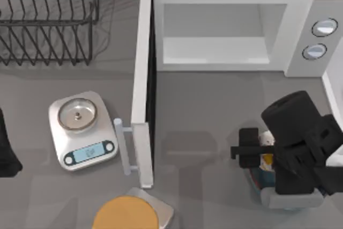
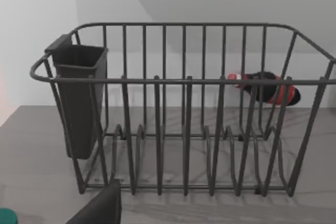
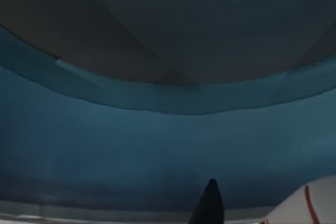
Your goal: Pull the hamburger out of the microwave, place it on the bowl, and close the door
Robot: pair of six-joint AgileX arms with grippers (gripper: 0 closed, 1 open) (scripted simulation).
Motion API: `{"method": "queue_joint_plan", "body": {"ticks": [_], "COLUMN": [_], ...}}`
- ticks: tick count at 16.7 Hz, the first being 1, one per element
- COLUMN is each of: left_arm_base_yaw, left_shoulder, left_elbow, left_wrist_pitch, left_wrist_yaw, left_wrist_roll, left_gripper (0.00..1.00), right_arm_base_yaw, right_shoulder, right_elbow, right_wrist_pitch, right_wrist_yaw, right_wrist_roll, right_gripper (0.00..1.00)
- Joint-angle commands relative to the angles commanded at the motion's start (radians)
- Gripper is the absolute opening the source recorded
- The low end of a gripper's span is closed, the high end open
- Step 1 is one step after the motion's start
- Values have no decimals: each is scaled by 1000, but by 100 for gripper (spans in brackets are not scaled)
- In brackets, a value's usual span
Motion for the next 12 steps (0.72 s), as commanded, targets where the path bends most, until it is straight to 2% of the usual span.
{"method": "queue_joint_plan", "body": {"ticks": [3, 12], "left_arm_base_yaw": [0, 0], "left_shoulder": [0, 0], "left_elbow": [0, 0], "left_wrist_pitch": [0, 0], "left_wrist_yaw": [0, 0], "left_wrist_roll": [0, 0], "left_gripper": [100, 100], "right_arm_base_yaw": [0, 0], "right_shoulder": [0, 0], "right_elbow": [0, 0], "right_wrist_pitch": [0, 0], "right_wrist_yaw": [0, 0], "right_wrist_roll": [0, 0], "right_gripper": [0, 68]}}
